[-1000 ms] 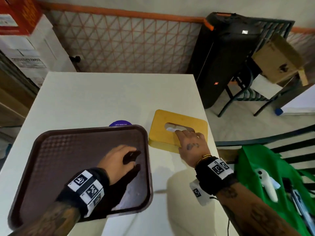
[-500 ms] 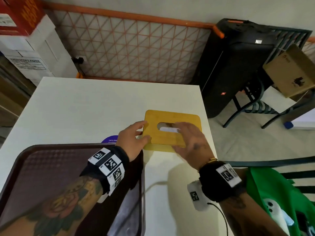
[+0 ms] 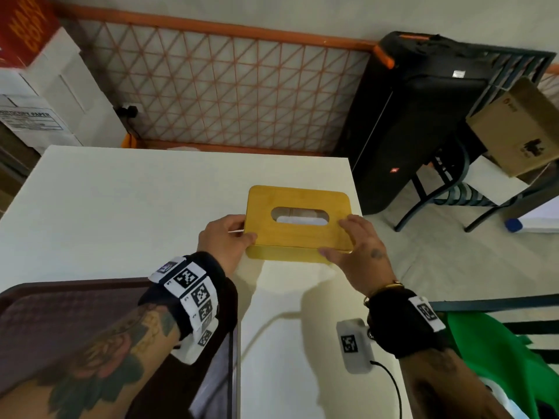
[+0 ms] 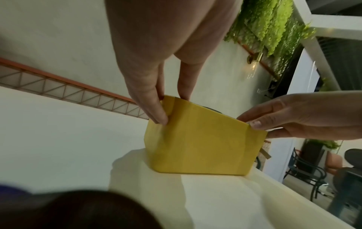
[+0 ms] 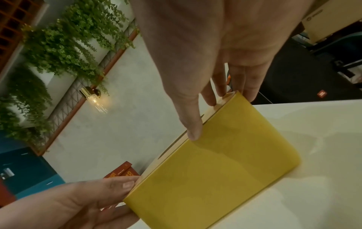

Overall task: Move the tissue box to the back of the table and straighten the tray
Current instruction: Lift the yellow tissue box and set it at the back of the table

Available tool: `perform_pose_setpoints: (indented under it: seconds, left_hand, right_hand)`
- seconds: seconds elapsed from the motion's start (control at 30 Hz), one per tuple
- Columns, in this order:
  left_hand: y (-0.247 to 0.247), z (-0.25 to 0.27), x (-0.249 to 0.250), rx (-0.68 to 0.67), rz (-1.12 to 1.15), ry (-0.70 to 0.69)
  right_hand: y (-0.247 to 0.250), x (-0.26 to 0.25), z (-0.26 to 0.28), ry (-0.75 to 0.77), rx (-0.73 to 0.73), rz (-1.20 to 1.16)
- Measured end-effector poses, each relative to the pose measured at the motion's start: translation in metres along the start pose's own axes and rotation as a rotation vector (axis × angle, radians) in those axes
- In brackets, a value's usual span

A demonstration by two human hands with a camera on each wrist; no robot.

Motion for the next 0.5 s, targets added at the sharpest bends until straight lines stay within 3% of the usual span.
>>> perform_pose_setpoints:
  seconds: [0.23, 0.5]
  left_hand:
    - [-0.008, -0.066, 0.034, 0.051, 0.037, -0.005]
    - [-0.010, -0.106, 0.042, 0.038, 0.050, -0.009]
  right_hand:
    - [0.004, 0.000, -0.076, -0.071, -0.134, 0.030]
    - [0.006, -0.007, -0.109, -0.097, -0.158, 0.089]
Point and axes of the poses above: each hand's wrist, its own z-axis away from the middle knuckle, its own y-axis out of the back of the hand, x = y × z, the point moved 8 cm from there along -z, towards the middle knuckle, and after that the axes turned 8 degrees about y, right-handed, at the moved point
